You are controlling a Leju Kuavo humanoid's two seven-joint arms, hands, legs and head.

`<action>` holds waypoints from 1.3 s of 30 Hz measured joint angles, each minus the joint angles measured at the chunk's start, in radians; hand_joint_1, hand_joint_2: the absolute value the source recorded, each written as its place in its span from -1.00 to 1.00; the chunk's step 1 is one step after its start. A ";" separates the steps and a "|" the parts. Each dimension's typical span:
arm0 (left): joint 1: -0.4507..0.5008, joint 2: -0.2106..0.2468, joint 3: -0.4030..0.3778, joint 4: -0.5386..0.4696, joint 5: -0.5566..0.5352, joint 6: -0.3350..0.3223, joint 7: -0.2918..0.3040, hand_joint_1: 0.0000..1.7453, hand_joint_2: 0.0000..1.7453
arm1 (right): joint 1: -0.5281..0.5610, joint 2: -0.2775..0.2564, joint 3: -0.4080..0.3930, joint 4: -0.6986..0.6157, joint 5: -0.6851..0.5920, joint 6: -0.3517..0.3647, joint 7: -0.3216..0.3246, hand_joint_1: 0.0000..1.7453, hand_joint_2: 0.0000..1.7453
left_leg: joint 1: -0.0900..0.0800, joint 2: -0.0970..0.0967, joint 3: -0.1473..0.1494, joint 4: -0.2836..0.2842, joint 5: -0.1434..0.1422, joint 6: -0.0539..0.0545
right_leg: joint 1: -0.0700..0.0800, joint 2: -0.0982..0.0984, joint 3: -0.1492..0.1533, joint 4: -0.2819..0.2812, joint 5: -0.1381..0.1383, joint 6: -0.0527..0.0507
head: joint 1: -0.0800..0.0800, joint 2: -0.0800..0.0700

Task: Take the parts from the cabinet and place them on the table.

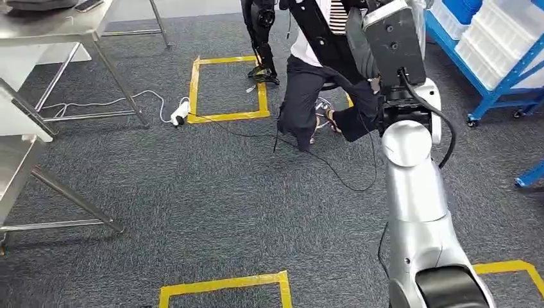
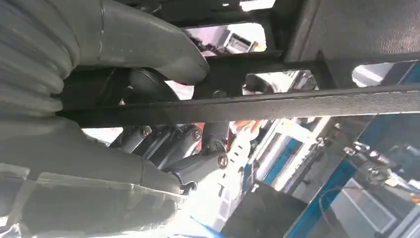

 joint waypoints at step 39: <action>-0.014 0.001 -0.019 -0.002 -0.021 0.005 0.026 -1.00 1.00 | 0.009 -0.043 -0.021 -0.005 -0.004 0.014 -0.010 1.00 1.00 | -0.003 0.043 -0.065 0.118 -0.070 -0.032 | 0.007 -0.008 0.008 -0.039 0.020 -0.047 | -0.014 0.000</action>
